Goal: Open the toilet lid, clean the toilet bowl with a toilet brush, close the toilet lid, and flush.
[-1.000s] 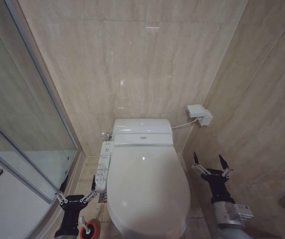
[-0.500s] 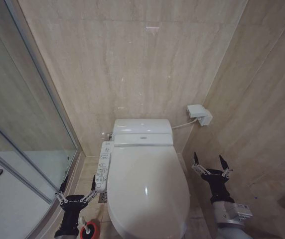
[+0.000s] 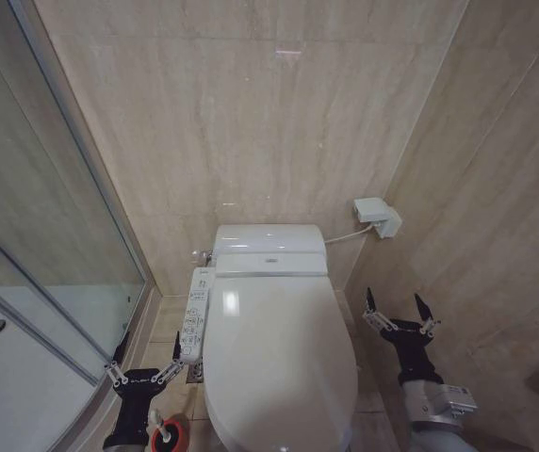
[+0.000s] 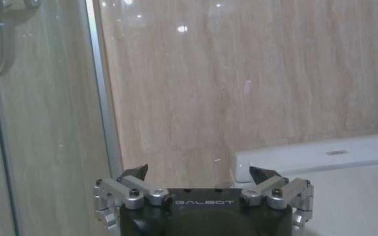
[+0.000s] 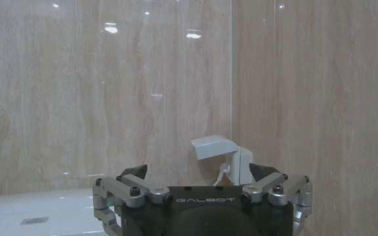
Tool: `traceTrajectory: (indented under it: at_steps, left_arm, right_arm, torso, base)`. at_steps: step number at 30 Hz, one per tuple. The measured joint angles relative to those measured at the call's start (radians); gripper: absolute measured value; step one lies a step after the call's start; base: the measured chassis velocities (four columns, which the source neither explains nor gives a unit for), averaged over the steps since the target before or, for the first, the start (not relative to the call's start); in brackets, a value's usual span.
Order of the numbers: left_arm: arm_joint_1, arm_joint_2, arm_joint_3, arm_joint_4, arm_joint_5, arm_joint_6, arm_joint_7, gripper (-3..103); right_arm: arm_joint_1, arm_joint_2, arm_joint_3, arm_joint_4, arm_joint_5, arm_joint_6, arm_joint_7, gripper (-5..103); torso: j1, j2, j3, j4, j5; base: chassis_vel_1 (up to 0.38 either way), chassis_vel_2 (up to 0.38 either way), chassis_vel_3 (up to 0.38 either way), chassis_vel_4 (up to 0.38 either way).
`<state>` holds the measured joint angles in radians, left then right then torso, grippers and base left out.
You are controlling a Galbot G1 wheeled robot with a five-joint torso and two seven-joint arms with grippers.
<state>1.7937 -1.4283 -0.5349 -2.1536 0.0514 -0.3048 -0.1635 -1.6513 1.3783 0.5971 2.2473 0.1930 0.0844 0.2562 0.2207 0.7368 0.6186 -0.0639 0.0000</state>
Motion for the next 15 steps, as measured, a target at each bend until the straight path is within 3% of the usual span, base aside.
traceTrajectory:
  at_steps: [15]
  left_arm:
    - [0.000,0.000,0.000,0.000,0.000,0.000,0.000,100]
  right_arm:
    - [0.000,0.000,0.000,0.000,0.000,0.000,0.000,100]
  torso:
    - [0.000,0.000,0.000,0.0000,0.0000]
  base:
    - [0.000,0.000,0.000,0.000]
